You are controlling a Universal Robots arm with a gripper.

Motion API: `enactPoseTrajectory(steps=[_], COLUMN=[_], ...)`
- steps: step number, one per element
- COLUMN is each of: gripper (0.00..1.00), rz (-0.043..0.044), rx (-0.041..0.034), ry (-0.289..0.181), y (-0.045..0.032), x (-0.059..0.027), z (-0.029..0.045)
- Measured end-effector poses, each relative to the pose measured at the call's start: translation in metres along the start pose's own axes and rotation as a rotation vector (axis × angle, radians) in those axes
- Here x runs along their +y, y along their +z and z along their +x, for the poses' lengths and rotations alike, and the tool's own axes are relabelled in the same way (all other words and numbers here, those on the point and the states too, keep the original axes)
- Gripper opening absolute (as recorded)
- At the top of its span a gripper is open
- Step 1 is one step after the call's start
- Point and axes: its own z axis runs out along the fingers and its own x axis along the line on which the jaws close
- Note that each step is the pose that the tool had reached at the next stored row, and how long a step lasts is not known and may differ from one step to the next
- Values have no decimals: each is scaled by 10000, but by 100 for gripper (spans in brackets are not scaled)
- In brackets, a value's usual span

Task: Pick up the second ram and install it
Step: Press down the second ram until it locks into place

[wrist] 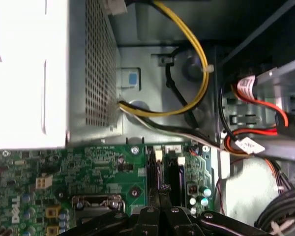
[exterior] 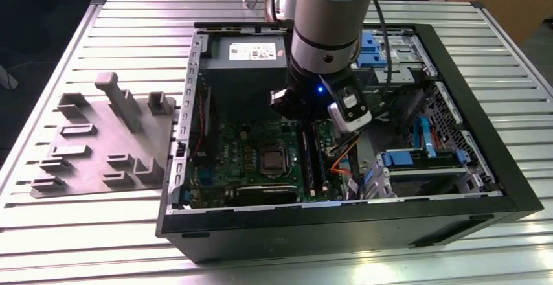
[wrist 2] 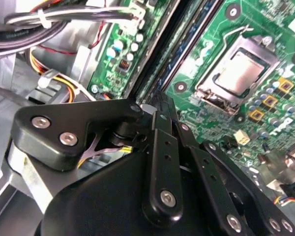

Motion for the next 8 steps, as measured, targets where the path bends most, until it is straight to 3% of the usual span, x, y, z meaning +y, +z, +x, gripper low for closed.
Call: enactPoseTrajectory(steps=[8], gripper=[10], rz=[1], rx=[0], ry=[-1], y=[33], x=[48], z=[2])
